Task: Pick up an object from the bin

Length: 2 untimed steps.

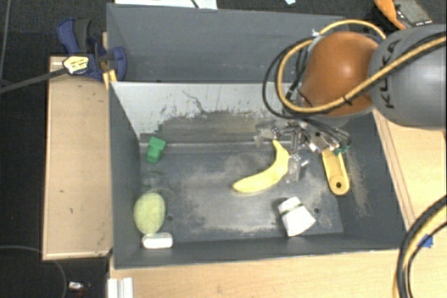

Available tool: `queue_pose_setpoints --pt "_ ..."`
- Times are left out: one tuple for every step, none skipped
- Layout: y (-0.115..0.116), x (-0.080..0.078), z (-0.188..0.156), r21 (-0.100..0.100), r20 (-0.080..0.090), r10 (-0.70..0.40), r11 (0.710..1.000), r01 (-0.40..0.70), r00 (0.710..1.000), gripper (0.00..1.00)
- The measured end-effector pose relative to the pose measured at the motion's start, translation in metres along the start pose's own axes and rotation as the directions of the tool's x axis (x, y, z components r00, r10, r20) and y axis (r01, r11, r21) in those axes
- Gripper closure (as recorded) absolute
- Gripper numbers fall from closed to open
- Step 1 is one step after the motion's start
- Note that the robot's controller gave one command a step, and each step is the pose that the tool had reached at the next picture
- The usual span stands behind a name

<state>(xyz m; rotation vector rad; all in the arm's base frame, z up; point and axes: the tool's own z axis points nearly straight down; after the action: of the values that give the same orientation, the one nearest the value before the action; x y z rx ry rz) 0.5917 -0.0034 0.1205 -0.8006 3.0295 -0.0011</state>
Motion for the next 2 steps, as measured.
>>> queue_pose_setpoints --pt "0.0052 -0.0017 0.0497 0.002 0.002 -0.312 0.950 0.312 0.950 0.00" --pt "-0.0037 0.0024 0.0496 0.003 0.003 -0.362 0.932 0.362 0.932 1.00"
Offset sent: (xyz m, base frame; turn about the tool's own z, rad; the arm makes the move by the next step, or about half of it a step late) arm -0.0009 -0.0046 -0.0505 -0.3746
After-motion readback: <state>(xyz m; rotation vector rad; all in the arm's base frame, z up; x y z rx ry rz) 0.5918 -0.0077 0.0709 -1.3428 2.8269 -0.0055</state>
